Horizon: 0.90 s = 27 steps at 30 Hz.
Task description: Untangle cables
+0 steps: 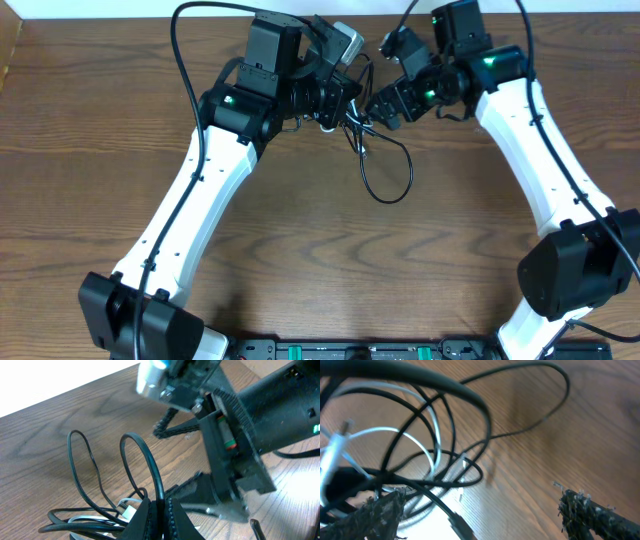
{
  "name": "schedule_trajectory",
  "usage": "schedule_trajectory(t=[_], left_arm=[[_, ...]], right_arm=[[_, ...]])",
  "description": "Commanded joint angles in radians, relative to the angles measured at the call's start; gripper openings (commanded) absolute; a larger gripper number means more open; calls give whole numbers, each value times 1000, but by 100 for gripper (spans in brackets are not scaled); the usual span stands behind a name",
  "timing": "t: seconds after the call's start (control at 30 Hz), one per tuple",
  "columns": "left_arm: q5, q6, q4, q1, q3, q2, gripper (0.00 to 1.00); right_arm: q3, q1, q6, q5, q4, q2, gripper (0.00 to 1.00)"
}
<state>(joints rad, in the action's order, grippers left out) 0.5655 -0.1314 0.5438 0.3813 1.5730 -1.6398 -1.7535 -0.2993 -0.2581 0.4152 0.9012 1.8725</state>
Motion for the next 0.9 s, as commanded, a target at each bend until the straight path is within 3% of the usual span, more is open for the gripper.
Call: schedule_trajectory(t=[0.0,0.57,0.63,0.7,0.8,0.87], left_arm=[[2,-6,-2,-5,31,56,7],[2,-6,-2,-5,31,101,7],[1,-6,-3,-5,31,101,7],[2,-6,-2,-5,31,101,8],[2,-6,-2,-5,31,101,8],[2,-6,-2,-5,31,101,7]], right_arm=[[-16,-34,-5,18,-16,13,96],[-15,-71,11,18,-42,60,83],[-15,-72,11,18,-43,60,71],[-15,-72,19,17,-48,60,44],[-15,-72,25,12,-54,60,16],[-15,-71,30,10,-60,60,13]])
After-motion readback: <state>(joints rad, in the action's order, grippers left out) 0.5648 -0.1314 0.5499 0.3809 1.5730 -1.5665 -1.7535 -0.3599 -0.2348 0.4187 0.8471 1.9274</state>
